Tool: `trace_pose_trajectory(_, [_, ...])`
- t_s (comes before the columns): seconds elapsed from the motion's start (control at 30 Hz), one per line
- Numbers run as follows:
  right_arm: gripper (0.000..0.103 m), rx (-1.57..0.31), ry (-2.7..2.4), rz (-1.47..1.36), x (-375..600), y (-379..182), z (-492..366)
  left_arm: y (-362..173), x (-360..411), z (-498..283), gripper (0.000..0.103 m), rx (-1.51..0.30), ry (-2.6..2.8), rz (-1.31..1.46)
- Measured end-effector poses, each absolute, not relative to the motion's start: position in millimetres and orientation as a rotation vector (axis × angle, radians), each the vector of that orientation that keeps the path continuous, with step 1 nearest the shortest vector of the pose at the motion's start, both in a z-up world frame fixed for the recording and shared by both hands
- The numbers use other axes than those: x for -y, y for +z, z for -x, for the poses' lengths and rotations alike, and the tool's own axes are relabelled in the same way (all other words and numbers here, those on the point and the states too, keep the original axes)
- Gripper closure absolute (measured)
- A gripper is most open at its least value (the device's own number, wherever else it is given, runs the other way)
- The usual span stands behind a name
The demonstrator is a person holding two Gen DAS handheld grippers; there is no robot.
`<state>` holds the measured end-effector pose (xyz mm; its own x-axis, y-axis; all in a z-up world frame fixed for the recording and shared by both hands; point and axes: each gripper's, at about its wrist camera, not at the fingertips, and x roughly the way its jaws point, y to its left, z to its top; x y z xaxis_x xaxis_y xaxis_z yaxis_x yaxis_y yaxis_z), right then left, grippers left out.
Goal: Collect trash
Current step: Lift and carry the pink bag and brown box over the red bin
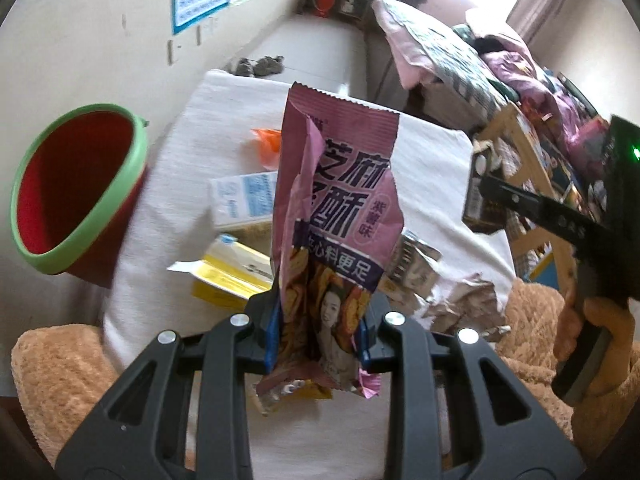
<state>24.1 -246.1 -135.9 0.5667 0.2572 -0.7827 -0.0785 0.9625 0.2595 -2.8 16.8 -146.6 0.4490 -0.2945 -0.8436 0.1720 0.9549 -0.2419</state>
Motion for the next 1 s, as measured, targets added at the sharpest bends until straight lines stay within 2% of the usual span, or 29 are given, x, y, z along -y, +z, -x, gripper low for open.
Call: trace_pose_trajectory(1.0, [0.057,-0.989,0.379,-0.05,153,-132,-15,-164,-68,2,0.075,-1.084,-0.2,0.25])
